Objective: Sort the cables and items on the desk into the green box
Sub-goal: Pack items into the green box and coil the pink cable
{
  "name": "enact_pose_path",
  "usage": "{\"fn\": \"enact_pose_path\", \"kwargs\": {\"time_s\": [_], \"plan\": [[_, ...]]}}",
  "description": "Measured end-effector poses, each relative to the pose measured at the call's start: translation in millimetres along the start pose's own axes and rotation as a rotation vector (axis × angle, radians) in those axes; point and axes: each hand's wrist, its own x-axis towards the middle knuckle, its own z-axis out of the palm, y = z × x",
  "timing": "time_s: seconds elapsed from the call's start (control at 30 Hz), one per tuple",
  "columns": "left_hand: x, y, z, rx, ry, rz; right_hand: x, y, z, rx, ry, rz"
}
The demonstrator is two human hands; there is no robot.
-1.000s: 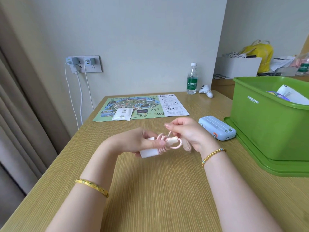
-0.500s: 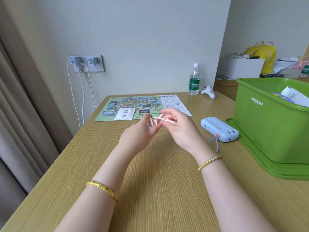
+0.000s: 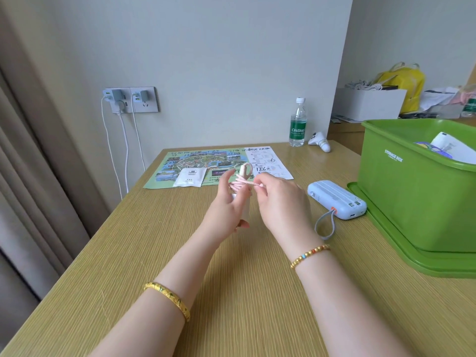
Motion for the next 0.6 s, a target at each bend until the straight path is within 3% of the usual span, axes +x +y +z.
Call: {"fn": "enact_pose_path", "kwargs": {"time_s": [0.07,0.2,0.37,0.47,0.6], "plan": [[-1.7,1.5,1.0,-0.134,-0.043,-0.010,0.3,-2.7,0.7,0.163,-0.028,0.037],[-4.2,2.1,2.4,-0.177,-0.097,0.000,2.3,-7.2,4.0,0.539,-0.072,0.192],[-4.0,1.3,2.9,-0.155,-0.097,0.017,8.7,-0.3,3.5,0.900,0.053,0.477],[-4.1,0.5,3.7,0.033,-0.071,0.054,11.8,4.2,1.4,1.070,-0.068,0.630],[-4.3,-3.7,2.2,0.498,0.025,0.218,11.9,6.3,1.1,1.187,-0.117,0.708]]}}
